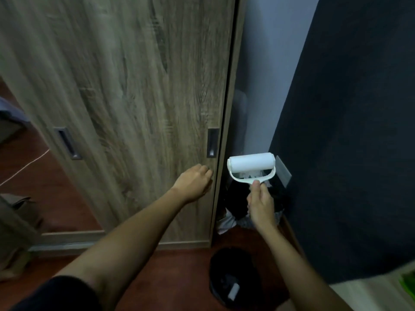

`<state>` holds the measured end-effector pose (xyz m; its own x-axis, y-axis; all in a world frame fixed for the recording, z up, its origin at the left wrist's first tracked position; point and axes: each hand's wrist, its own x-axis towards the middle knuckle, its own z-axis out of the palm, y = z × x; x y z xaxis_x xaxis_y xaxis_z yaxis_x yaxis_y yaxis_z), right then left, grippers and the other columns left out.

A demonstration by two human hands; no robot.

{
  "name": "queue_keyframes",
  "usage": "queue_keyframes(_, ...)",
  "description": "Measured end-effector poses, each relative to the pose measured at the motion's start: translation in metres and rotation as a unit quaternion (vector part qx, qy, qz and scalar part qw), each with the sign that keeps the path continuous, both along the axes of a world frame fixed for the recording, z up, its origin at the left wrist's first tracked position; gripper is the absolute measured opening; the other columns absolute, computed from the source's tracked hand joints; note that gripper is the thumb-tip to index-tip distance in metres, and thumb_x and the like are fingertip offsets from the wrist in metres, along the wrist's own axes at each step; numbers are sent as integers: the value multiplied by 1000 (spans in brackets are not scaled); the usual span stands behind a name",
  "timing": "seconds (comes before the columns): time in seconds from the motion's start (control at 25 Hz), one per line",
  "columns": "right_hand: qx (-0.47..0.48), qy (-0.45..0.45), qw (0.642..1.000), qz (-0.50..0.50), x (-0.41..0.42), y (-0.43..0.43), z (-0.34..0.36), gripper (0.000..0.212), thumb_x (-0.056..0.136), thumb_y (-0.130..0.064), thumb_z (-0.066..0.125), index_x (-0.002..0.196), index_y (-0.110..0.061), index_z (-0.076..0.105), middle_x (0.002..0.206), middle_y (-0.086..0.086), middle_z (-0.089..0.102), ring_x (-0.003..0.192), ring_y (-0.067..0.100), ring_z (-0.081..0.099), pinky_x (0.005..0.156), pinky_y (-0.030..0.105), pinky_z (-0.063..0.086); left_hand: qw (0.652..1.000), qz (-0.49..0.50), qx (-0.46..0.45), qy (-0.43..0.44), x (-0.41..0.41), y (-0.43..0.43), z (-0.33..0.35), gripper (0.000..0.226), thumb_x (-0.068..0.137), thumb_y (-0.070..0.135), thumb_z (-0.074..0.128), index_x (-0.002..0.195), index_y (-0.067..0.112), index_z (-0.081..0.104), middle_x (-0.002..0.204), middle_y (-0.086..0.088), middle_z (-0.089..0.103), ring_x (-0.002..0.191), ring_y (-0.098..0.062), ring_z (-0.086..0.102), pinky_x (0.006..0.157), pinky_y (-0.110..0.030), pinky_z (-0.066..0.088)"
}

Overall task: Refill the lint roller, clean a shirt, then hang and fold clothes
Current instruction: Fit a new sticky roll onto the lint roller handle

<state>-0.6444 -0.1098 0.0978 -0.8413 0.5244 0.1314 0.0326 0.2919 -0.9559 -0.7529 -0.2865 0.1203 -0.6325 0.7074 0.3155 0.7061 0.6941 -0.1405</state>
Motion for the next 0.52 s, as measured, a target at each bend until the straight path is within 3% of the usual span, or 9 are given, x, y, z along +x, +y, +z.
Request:
queue_keyframes(0.12,15,10,1000,7,-52,18,14,36,97,-45,32,67,-27,43,54,-6,44,49,10,43,55,32,38,991,-35,-129,29,-55,27,12,22,74,26,53,73,10,67,67,-7,62,58,-23,60,51,-27,51)
queue_keyframes(0.2,15,10,1000,5,-76,24,20,36,97,-44,32,70,-24,44,55,-3,44,50,12,44,55,32,39,979,-57,-187,50,-86,41,19,16,61,27,71,69,14,70,66,-3,63,58,-19,60,51,-22,49)
queue_keyframes(0.28,11,6,1000,9,-94,29,21,38,96,-46,31,75,-19,48,56,-3,44,51,12,44,55,33,40,967,-64,-237,74,-113,54,24,15,57,27,75,65,15,72,66,-1,64,59,-17,60,53,-20,47)
queue_keyframes(0.32,8,1,1000,7,-103,32,21,40,96,-47,31,79,-15,49,56,-4,44,51,12,44,54,33,40,959,-74,-261,85,-127,60,23,13,63,27,71,70,16,74,72,-1,65,65,-17,61,58,-21,48)
queue_keyframes(0.4,-12,6,1000,4,-115,35,22,44,96,-46,31,86,-8,50,54,-5,42,48,10,41,51,32,37,944,-73,-318,56,-148,67,20,25,85,20,52,100,13,71,102,-9,64,93,-26,59,80,-30,48)
queue_keyframes(0.44,-24,13,1000,3,-120,36,23,46,97,-45,31,87,-4,49,52,-5,40,46,9,39,49,31,36,937,-71,-339,44,-160,70,15,32,92,15,43,113,8,65,116,-14,58,107,-31,52,92,-36,43)
queue_keyframes(0.52,-36,21,999,0,-130,38,26,45,97,-41,32,84,-2,48,51,-4,38,44,8,36,47,30,33,926,-69,-370,36,-179,73,16,35,96,14,36,122,8,59,131,-17,48,121,-34,41,106,-41,32)
